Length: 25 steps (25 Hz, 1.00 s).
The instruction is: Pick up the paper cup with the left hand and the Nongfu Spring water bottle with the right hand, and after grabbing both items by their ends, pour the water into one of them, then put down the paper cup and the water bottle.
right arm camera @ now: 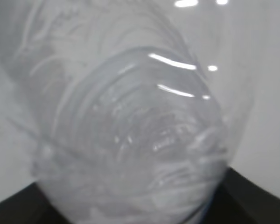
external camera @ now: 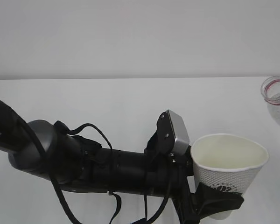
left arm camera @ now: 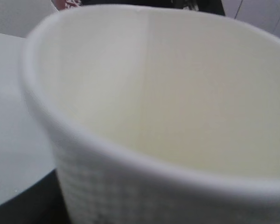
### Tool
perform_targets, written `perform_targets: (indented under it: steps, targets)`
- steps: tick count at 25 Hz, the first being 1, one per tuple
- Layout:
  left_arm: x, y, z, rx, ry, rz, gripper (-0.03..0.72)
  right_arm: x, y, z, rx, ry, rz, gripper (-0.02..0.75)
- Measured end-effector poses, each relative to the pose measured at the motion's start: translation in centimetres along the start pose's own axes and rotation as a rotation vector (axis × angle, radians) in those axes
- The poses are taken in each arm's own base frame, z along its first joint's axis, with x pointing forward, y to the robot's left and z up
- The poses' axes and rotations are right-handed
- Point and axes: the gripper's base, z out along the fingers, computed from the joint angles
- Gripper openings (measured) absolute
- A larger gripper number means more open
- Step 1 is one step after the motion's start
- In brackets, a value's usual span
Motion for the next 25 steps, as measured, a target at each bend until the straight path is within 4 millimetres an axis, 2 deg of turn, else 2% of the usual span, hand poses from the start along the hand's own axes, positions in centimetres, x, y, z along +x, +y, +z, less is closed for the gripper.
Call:
perform_targets:
  steps: [12,19,25]
  targets:
    - [0.0,0.0,0.0,0.001,-0.002,0.000,0.512,0.3,0.2,0.0,-0.017,0.031,0.000,0.484]
    - [-0.9,0.4,0.5,-0.006,-0.015,0.026,0.512,0.1,0.1,0.0,-0.008,0.015,-0.002,0.484]
    - [-1.2,0.6,0.7,-0.002,-0.012,0.044,0.512,0.0,0.0,0.0,0.001,-0.002,-0.125,0.483]
